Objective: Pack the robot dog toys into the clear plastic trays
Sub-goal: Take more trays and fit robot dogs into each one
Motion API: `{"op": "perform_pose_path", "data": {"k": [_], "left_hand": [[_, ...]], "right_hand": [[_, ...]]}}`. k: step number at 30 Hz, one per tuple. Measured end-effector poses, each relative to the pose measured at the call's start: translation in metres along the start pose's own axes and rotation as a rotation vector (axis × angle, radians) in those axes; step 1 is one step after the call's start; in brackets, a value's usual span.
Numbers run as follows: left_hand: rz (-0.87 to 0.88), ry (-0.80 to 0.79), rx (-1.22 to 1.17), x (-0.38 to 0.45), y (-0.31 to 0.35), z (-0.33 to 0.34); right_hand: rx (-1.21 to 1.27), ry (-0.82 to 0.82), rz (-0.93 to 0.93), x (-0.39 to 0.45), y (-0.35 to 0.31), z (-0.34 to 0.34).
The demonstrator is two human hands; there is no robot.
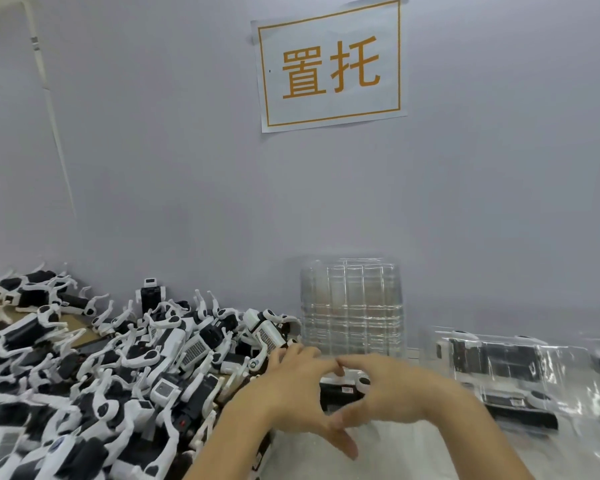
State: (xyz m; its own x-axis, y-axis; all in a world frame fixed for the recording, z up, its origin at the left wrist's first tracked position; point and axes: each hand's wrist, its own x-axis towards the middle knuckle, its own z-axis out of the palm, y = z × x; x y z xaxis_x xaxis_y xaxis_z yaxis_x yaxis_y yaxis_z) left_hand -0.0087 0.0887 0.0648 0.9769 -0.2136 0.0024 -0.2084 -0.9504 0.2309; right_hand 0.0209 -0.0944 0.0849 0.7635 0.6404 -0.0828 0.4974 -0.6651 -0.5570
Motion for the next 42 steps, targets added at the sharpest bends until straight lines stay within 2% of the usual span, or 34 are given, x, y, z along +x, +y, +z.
{"op": "perform_pose_path", "data": {"k": [2, 4, 6, 8, 11, 12, 14, 18, 22, 27, 30, 33, 36, 39, 42], "left_hand": [[0.035, 0.042, -0.187, -0.004, -0.009, -0.004], [0.032, 0.118, -0.352, -0.010, -0.021, -0.011], [-0.019, 0.181, -0.384, -0.017, -0.033, -0.020], [-0.105, 0.132, -0.308, -0.021, -0.045, -0.025], [-0.327, -0.150, -0.051, -0.019, -0.050, -0.017], [-0.394, -0.199, 0.032, -0.017, -0.049, -0.009], [-0.474, -0.192, 0.112, -0.011, -0.047, 0.005], [-0.513, 0.016, 0.007, -0.003, -0.054, 0.016], [-0.441, 0.090, -0.096, -0.003, -0.066, 0.014], [-0.350, 0.062, -0.008, -0.015, -0.070, -0.001], [-0.258, 0.208, -0.051, -0.017, -0.062, -0.020], [-0.031, 0.328, -0.144, -0.008, -0.030, -0.024], [0.127, 0.205, -0.151, 0.005, 0.002, 0.005], [0.042, 0.021, 0.053, 0.014, 0.007, 0.036], [-0.013, -0.012, 0.050, 0.015, 0.003, 0.038]], "right_hand": [[0.036, -0.001, -0.038, 0.006, 0.001, 0.008], [0.008, -0.021, 0.006, 0.008, 0.002, 0.010], [-0.063, -0.043, 0.069, 0.007, 0.002, 0.014], [-0.112, 0.003, 0.091, 0.009, 0.001, 0.021], [-0.142, 0.073, 0.088, 0.012, -0.002, 0.029], [-0.137, 0.079, 0.088, 0.012, -0.002, 0.030], [-0.122, 0.088, 0.089, 0.012, -0.002, 0.030], [-0.108, 0.069, 0.078, 0.010, -0.003, 0.030], [-0.094, 0.043, 0.070, 0.009, -0.004, 0.030], [-0.014, 0.052, 0.023, 0.009, 0.002, 0.023], [0.037, 0.209, -0.028, 0.010, 0.007, 0.014], [0.159, 0.438, -0.080, 0.014, 0.008, 0.008], [0.286, 0.590, -0.123, 0.017, 0.006, 0.007], [0.306, 0.604, -0.136, 0.017, 0.007, 0.009], [0.305, 0.603, -0.133, 0.018, 0.008, 0.011]]}}
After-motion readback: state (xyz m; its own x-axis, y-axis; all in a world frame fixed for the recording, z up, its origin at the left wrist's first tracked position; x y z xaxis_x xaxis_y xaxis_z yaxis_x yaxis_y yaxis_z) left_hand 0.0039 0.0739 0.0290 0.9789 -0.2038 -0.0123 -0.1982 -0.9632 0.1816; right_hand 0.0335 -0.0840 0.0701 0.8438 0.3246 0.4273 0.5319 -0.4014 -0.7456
